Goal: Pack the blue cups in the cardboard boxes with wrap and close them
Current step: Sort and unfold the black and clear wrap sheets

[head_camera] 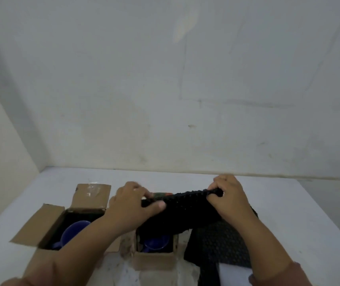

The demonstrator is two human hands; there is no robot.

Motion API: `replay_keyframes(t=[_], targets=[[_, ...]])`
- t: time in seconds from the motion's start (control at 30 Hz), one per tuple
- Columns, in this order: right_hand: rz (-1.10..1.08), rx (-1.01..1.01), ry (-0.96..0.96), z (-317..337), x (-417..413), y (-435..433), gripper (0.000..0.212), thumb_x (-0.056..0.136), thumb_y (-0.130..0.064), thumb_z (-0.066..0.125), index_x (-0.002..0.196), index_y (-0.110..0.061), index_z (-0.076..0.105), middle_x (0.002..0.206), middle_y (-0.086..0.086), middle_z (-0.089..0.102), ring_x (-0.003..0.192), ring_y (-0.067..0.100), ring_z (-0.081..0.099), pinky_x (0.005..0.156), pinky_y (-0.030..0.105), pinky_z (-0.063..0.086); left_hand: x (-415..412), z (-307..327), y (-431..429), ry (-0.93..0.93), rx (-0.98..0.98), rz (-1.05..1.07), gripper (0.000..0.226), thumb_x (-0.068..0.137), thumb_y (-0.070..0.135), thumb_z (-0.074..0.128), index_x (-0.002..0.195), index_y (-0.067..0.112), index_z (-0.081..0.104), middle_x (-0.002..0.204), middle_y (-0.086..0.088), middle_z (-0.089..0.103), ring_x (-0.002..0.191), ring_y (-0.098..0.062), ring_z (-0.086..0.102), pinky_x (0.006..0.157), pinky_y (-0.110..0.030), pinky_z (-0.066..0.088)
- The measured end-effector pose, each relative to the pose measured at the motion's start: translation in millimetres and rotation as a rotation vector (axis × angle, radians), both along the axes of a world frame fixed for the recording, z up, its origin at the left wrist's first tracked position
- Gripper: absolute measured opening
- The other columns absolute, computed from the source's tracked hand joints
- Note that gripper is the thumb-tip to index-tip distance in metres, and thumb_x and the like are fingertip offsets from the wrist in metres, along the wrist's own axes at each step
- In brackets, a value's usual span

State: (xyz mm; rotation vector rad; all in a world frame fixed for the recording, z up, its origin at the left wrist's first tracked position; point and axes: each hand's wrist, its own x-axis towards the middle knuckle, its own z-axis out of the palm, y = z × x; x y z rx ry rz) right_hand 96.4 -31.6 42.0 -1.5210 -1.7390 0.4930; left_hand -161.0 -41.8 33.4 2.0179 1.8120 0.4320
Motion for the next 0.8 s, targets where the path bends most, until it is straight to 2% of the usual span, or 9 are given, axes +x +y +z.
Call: replay_keyframes(t=[0.07, 0.1, 0.2, 0.27, 0.37, 0.47, 0.63, 0.73, 0.8], targets=[[0.095, -0.038, 0.022, 13.5, -14.7, 2.7, 0.025, 0.073, -0.004, 0.063, 0.066, -0.027, 0.06, 0.105, -0.013, 0.05, 0.105, 0.007, 0.048, 0.081, 0.014, 0.032, 6.4, 7.5, -3.1, 0.093, -0.023, -0.093, 0.071, 0.059, 0.083, 0.048, 0.116, 0.041, 0.049, 0.141, 0.008, 0.036, 0.133, -0.017, 0.033, 0.106, -0.039, 0.033], [0.152, -0.058, 0.027, 19.3, -22.4, 4.9, 0.029, 0.073, -0.006, 0.063, 0.064, -0.033, 0.057, 0.103, -0.018, 0.052, 0.104, 0.006, 0.051, 0.078, 0.013, 0.034, 10.0, 9.0, -2.9, 0.061, -0.026, -0.122, 0.068, 0.062, 0.077, 0.052, 0.118, 0.04, 0.047, 0.138, 0.009, 0.043, 0.128, -0.017, 0.04, 0.099, -0.034, 0.038], [0.154, -0.027, 0.12, 29.0, -40.6, 15.2, 0.02, 0.077, -0.019, 0.067, 0.082, -0.036, 0.058, 0.102, -0.015, 0.058, 0.101, 0.008, 0.055, 0.074, 0.008, 0.037, 14.7, 15.7, 3.8, -0.103, 0.026, -0.114, 0.02, 0.085, 0.038, 0.059, 0.1, 0.024, 0.057, 0.094, 0.005, 0.064, 0.087, -0.017, 0.061, 0.061, -0.021, 0.042], [0.021, -0.026, 0.23, 23.1, -44.6, 21.4, 0.042, 0.078, -0.033, 0.069, 0.116, -0.032, 0.051, 0.12, -0.011, 0.048, 0.112, 0.009, 0.047, 0.086, 0.02, 0.04, 5.8, 17.3, 11.7, -0.34, -0.008, 0.022, 0.006, 0.088, 0.027, 0.06, 0.088, 0.021, 0.06, 0.084, 0.003, 0.065, 0.076, -0.013, 0.062, 0.059, -0.022, 0.044], [0.032, -0.436, 0.561, 7.4, -49.9, 22.3, 0.084, 0.075, -0.039, 0.074, 0.143, -0.03, 0.024, 0.135, -0.005, 0.042, 0.124, 0.017, 0.043, 0.098, 0.039, 0.039, -7.5, 16.0, 17.0, -0.968, -0.276, 0.177, 0.011, 0.086, 0.016, 0.065, 0.097, 0.016, 0.067, 0.095, -0.007, 0.074, 0.086, -0.022, 0.07, 0.077, -0.034, 0.054], [0.203, -0.721, 0.8, -13.2, -59.9, 20.9, 0.058, 0.079, -0.014, 0.072, 0.131, -0.016, 0.047, 0.123, 0.007, 0.063, 0.112, 0.025, 0.06, 0.094, 0.041, 0.048, -14.3, 6.7, 22.3, -1.181, -0.436, 0.202, 0.023, 0.087, 0.01, 0.064, 0.109, 0.011, 0.065, 0.106, -0.011, 0.072, 0.101, -0.028, 0.067, 0.092, -0.042, 0.051], [0.131, -0.647, 0.828, -20.7, -63.6, 22.7, 0.019, 0.081, -0.001, 0.065, 0.096, -0.01, 0.07, 0.099, 0.011, 0.074, 0.091, 0.026, 0.07, 0.078, 0.037, 0.055, -25.1, -7.6, 23.9, -1.258, -0.548, 0.155, 0.028, 0.093, 0.001, 0.049, 0.112, 0.012, 0.065, 0.111, -0.011, 0.071, 0.103, -0.026, 0.066, 0.085, -0.038, 0.053], [0.142, -0.612, 0.791, -19.2, -58.1, 22.0, 0.017, 0.085, -0.002, 0.059, 0.091, -0.01, 0.073, 0.091, 0.009, 0.075, 0.087, 0.026, 0.069, 0.072, 0.034, 0.056, -31.1, -13.3, 23.8, -1.329, -0.571, 0.187, 0.033, 0.09, -0.007, 0.041, 0.092, 0.009, 0.07, 0.098, -0.02, 0.07, 0.084, -0.027, 0.071, 0.069, -0.035, 0.057], [0.175, -0.615, 0.745, -15.5, -56.2, 19.1, 0.032, 0.089, -0.002, 0.047, 0.076, -0.011, 0.075, 0.088, 0.008, 0.074, 0.085, 0.025, 0.068, 0.067, 0.031, 0.056, -35.7, -17.8, 25.8, -1.4, -0.576, 0.25, 0.034, 0.088, 0.001, 0.036, 0.082, 0.009, 0.068, 0.089, -0.02, 0.066, 0.075, -0.028, 0.067, 0.066, -0.037, 0.053]])
